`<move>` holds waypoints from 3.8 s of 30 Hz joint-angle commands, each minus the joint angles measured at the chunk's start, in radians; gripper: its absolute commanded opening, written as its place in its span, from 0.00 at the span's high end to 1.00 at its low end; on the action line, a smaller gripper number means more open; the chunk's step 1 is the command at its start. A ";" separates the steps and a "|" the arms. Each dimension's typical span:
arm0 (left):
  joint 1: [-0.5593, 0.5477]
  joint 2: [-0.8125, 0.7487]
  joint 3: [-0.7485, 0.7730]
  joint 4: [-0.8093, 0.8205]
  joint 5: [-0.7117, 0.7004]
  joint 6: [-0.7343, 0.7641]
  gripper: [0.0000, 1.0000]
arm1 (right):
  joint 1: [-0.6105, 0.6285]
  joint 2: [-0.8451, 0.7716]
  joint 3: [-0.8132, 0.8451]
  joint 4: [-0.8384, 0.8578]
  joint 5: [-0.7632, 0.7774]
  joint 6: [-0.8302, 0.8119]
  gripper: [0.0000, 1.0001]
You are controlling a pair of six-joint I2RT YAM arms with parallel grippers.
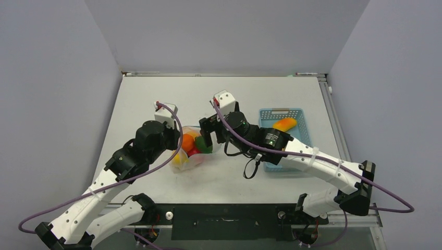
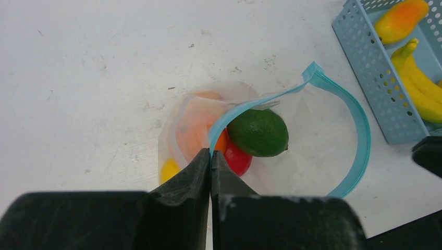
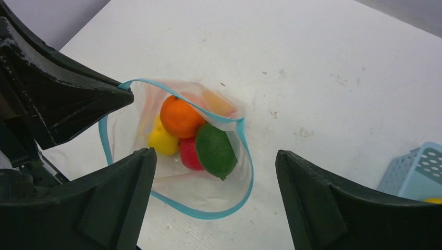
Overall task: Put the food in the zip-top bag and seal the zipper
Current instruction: Place the fake fruit in the zipper food storage bag, then pick up the fake fruit from the bin.
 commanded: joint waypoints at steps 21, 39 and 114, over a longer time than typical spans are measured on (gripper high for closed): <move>0.009 -0.029 0.011 0.046 0.014 0.002 1.00 | -0.317 -0.228 -0.128 -0.439 0.292 0.246 0.14; 0.020 -0.060 0.007 0.053 0.069 -0.004 1.00 | -0.700 -0.132 -0.268 -0.523 0.248 0.335 0.12; 0.037 -0.057 -0.010 0.054 0.093 -0.012 1.00 | -0.906 -0.168 -0.382 -0.301 0.099 0.391 0.72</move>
